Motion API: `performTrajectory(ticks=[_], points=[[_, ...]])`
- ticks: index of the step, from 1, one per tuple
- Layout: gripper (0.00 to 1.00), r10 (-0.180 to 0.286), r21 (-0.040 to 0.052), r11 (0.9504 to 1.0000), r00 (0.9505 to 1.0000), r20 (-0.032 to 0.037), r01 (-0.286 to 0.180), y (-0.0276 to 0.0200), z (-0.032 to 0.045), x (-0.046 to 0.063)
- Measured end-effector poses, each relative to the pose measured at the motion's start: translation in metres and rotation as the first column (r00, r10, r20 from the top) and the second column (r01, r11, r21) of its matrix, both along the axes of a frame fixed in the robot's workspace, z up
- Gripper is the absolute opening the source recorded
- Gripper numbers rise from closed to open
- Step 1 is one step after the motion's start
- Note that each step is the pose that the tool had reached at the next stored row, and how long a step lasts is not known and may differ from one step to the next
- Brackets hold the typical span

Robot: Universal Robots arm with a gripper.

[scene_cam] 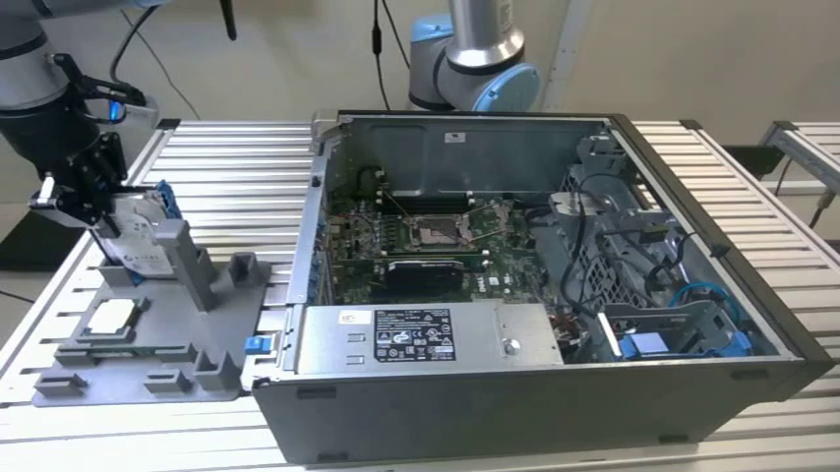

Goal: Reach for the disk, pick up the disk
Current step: 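Pick up the disk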

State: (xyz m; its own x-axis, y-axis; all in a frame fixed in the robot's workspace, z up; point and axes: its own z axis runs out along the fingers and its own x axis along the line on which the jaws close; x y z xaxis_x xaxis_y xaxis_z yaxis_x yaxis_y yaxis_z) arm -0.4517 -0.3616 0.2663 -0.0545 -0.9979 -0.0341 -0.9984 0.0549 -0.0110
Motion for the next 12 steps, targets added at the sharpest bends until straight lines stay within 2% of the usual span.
performTrajectory(ticks=[12], points=[[0.0,0.0,-0.0001,1.0,1.0,0.0,0.0,0.0001,-0.0002,0.0]])
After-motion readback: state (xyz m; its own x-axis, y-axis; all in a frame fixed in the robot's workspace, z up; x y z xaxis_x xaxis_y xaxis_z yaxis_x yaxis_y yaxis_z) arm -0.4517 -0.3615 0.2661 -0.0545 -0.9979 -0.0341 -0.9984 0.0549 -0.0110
